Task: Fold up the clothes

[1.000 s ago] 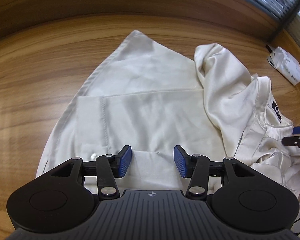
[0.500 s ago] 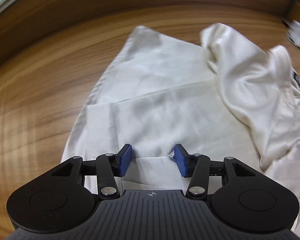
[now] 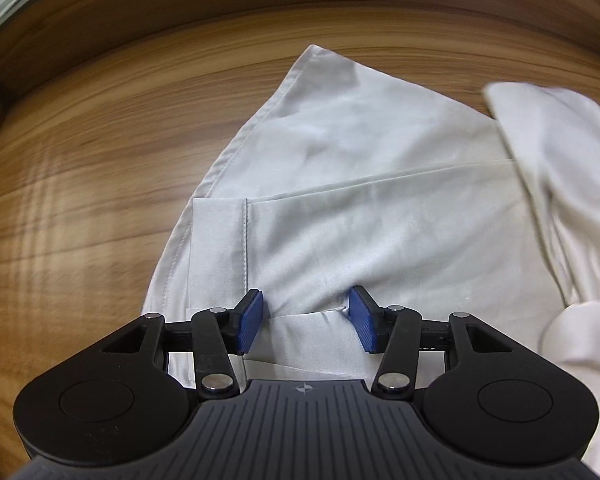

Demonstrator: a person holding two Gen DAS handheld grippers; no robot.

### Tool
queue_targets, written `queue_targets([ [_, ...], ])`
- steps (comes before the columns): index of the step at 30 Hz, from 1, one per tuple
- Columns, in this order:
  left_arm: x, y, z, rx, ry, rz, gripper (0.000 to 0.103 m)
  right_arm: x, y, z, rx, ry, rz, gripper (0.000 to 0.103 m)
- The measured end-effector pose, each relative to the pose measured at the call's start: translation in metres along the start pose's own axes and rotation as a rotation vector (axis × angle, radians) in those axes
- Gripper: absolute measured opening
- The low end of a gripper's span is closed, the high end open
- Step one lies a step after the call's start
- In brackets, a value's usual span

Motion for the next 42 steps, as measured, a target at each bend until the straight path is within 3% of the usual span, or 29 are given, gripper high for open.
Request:
queue_targets([
  [6,-0.009,0.016,0.028,-0.066,-0.056,-0.003,0.052,0.007,0.031,-0.023,0.04,0.041,0.05,0.011],
  [13,-0.018,0.036,0.039,-0.091,-0.111,-0.006,0.052,0.006,0.053,-0.021,0.035,0.045,0.064,0.011],
  [18,-0.022,0.051,0.042,-0.08,-0.145,0.007,0.052,0.011,0.039,-0.009,0.012,0.046,0.04,0.011],
  [26,-0.033,0.074,0.059,-0.194,-0.146,0.009,0.056,0.02,0.006,0.009,-0.027,0.026,0.001,0.011],
  [30,-0.035,0.073,0.052,-0.198,-0.161,-0.005,0.055,0.019,0.0,0.013,-0.041,0.025,-0.007,0.011],
  [35,-0.043,0.063,0.04,-0.186,-0.096,-0.057,0.055,0.007,0.004,0.012,-0.033,0.011,-0.021,0.015],
  [39,-0.048,0.048,0.016,-0.128,-0.008,-0.084,0.055,-0.008,0.009,0.011,-0.018,-0.022,-0.036,0.031],
  [42,-0.048,0.035,-0.012,-0.054,0.067,-0.086,0.056,-0.022,0.016,0.014,0.007,-0.077,-0.039,0.037],
])
Point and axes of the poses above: each gripper's, at about its wrist camera, not at the fingertips, and x roughly the way its jaws point, z to its left, y to its underside, the point moved 5 cm from there along x, roughly the way its jaws point, and after that the axes turned 10 degrees about y, right-handed, at the moved point
